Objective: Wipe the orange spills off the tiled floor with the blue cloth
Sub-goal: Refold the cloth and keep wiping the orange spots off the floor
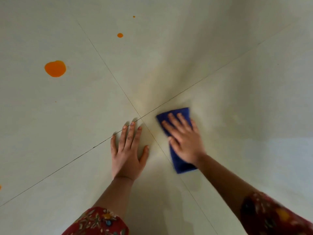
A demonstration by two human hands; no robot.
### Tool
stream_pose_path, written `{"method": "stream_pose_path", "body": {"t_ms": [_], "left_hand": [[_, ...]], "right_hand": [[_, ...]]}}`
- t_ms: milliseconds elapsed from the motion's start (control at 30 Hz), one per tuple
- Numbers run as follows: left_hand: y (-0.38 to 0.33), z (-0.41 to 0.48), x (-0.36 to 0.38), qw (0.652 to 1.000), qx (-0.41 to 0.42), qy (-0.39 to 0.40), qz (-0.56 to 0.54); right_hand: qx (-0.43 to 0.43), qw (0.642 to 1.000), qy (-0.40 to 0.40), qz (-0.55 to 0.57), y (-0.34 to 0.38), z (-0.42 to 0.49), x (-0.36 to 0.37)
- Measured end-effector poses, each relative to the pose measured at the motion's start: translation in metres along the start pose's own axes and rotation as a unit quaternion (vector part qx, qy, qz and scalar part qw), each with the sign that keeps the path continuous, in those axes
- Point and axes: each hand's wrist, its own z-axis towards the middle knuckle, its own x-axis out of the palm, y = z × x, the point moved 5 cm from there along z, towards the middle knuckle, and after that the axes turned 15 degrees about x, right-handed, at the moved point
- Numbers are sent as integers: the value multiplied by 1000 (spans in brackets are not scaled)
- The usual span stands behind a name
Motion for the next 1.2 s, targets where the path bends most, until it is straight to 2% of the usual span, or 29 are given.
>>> {"method": "stream_pose_path", "body": {"t_ms": [67,133,200,233,333,367,400,467,500,633,700,800,867,900,967,1033,1067,1133,1167,1200], "left_hand": [[1,0,0,1000,-1,9,-3],[0,-2,0,1000,-1,7,-6],[-2,-1,-1,1000,0,3,-7],[-2,0,-1,1000,2,2,-7],[-1,0,-2,1000,-2,-1,2],[-2,0,-2,1000,0,-1,5],[-3,0,-1,1000,3,-1,7],[-2,0,0,1000,4,-4,9],[-1,0,1,1000,4,-5,10],[-2,-1,1,1000,6,-7,11],[-1,-1,1,1000,5,-7,9],[-1,-2,1,1000,3,-13,8],[-1,-1,0,1000,5,-23,8],[-2,-1,0,1000,7,-27,9],[-2,-1,0,1000,6,-27,7],[-1,-1,0,1000,4,-26,2],[-1,-1,0,1000,4,-25,0],[-2,-1,-2,1000,5,-18,-3],[-3,-1,-2,1000,3,-15,-4],[-3,-1,-3,1000,2,-11,-4]], "right_hand": [[145,989,6,-2,-43,24,-9],[306,952,-7,22,-62,48,-21],[386,921,-12,48,-43,54,-18],[389,918,-6,72,-24,50,-13],[306,919,71,239,20,21,-3],[274,922,76,264,19,11,-4],[247,933,73,251,13,0,-9],[184,980,24,71,1,-15,-16],[162,987,3,15,-2,-19,-17],[184,979,-67,60,-7,-14,-25],[222,966,-116,57,-15,-3,-34],[308,944,-79,87,-43,16,-46],[356,912,-36,200,-59,24,-52],[373,902,-15,219,-65,26,-55],[411,888,62,198,-68,28,-55],[445,855,159,211,-60,26,-50],[455,829,202,256,-55,24,-49],[451,740,264,423,-42,15,-52],[428,696,266,511,-38,12,-58],[394,667,246,582,-38,11,-70]]}}
